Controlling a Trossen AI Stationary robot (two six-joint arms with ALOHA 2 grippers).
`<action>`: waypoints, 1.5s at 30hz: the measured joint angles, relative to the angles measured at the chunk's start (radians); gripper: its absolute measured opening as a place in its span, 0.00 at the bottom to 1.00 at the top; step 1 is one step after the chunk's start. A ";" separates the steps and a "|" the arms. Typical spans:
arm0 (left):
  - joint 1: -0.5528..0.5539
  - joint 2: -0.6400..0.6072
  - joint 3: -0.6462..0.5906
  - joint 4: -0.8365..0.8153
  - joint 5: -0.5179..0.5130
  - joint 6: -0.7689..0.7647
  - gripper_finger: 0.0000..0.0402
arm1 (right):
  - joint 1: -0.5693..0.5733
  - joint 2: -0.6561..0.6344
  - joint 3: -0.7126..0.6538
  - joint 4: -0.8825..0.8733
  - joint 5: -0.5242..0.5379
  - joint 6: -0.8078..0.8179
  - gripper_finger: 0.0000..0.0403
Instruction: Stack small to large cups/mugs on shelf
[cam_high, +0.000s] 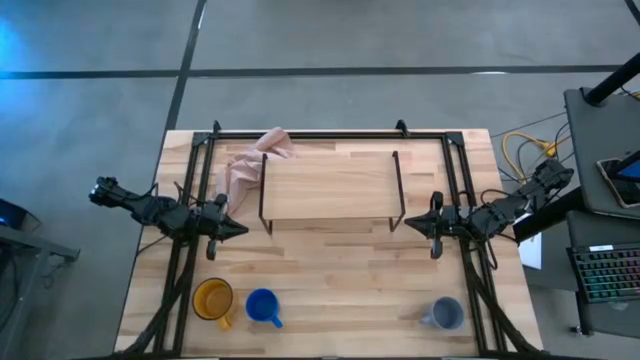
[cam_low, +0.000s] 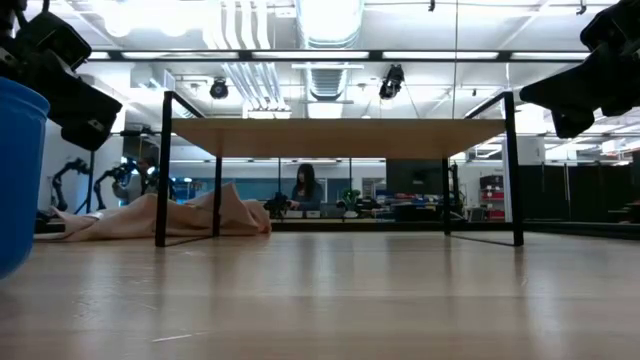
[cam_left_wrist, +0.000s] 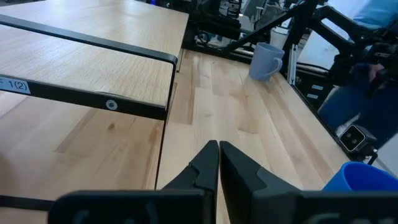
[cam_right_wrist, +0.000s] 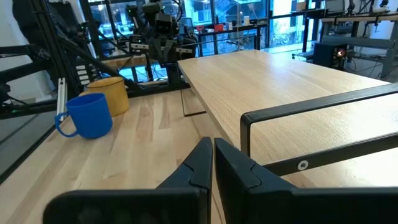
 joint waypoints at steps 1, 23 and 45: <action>0.000 0.000 0.000 0.000 0.000 0.000 0.00 | 0.000 0.000 0.000 0.000 0.000 0.000 0.03; 0.000 0.000 0.001 -0.013 -0.048 0.028 0.00 | 0.000 0.000 0.000 0.230 0.000 0.052 0.03; 0.002 0.012 0.000 0.861 -0.273 0.025 0.00 | -0.001 0.012 0.000 1.039 0.173 -0.180 0.03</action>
